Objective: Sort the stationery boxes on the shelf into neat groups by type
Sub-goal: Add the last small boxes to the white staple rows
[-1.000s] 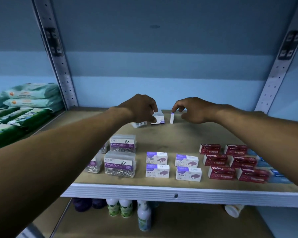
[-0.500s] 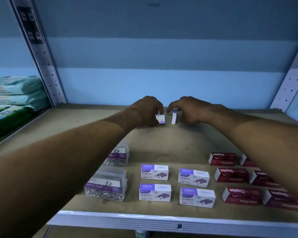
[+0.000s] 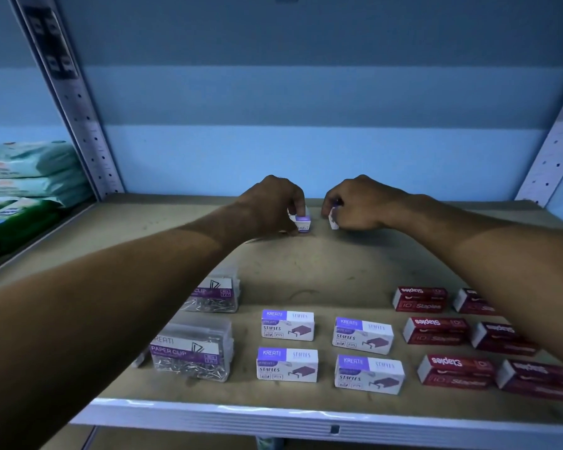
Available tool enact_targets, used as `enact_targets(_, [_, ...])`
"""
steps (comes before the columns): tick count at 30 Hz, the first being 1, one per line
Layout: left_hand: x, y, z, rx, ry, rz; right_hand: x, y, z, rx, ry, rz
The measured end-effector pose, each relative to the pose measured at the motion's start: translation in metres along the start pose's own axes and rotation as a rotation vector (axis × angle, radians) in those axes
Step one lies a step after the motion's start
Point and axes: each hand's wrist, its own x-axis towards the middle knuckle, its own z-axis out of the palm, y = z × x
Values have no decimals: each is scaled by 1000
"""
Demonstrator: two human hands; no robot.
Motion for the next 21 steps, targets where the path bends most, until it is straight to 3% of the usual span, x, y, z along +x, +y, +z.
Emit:
enact_targets(7, [-12, 7, -6, -47, 40, -15, -14, 1, -11, 38, 43, -62])
enact_targets(14, [-24, 22, -25, 32, -38, -35, -35, -11, -23, 0, -5, -76])
enact_targets(21, [-40, 52, -39, 14, -189, -260, -65, -27, -29, -19, -18, -126])
